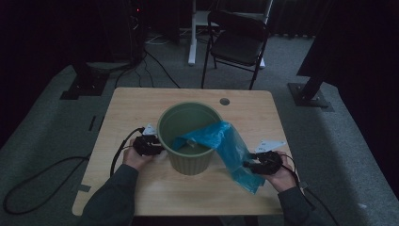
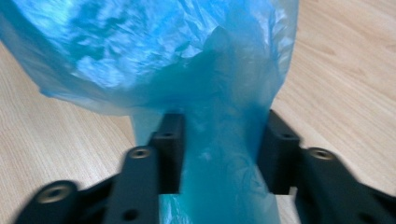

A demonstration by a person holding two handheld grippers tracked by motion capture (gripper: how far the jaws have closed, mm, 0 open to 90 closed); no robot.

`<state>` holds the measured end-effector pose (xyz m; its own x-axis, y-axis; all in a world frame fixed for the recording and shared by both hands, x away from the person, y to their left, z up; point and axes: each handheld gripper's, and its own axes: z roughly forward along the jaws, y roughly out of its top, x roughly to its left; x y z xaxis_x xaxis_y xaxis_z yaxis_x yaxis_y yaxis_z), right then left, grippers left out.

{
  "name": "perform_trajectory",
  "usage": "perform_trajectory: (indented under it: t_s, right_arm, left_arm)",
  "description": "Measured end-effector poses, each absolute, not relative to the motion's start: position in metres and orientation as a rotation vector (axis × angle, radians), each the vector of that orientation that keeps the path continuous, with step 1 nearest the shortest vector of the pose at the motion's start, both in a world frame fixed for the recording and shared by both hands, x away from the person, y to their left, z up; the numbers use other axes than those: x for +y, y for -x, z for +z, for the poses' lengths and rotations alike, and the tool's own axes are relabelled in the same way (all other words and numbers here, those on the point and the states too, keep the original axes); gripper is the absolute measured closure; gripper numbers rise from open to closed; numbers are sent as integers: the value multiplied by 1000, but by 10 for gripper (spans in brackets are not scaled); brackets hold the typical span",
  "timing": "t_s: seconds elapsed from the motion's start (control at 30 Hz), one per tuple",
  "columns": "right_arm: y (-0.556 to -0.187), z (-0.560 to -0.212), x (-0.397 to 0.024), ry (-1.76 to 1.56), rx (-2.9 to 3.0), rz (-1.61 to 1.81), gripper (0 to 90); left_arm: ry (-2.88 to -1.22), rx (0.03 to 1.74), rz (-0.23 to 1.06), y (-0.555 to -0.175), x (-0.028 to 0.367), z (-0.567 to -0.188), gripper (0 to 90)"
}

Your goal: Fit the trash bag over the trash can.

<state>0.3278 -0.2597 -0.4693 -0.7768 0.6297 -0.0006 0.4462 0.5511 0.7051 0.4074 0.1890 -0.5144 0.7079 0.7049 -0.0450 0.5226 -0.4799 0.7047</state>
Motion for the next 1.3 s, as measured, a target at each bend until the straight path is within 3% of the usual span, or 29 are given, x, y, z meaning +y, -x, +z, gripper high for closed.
perform_trajectory:
  t_s: [0.23,0.8,1.3]
  right_arm:
    - [-326,-457,-265,-884,2519,1076,720]
    - [-336,-402,-265,-790,2428,1184,725]
    - [-357,-360,-245,-686,2395,1238,793]
  left_arm:
    - [-2172,931,327,-405,189,-511,573]
    - [-2109,930,340,-401,199,-499,573]
    - [-2064,874,347,-392,206,-473,576]
